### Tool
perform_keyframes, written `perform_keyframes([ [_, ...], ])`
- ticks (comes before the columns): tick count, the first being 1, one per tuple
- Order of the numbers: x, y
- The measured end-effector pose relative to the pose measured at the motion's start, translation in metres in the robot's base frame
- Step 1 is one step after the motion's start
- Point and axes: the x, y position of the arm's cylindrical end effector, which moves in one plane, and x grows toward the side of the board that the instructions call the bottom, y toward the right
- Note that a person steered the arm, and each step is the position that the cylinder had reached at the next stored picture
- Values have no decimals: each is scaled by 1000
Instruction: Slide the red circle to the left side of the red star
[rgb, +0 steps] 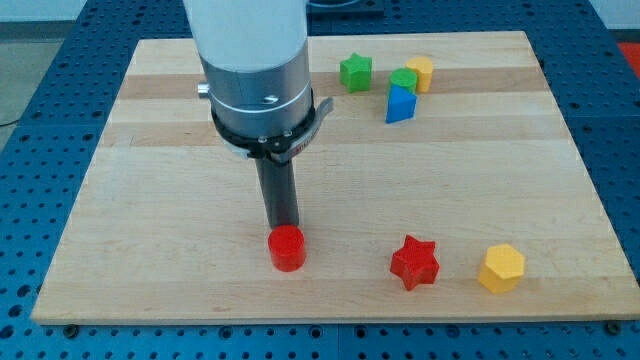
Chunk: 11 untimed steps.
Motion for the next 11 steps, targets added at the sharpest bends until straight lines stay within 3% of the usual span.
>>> perform_keyframes([
  [2, 15, 24],
  [4, 19, -76],
  [5, 47, -75],
  [8, 49, 2],
  [11, 49, 18],
])
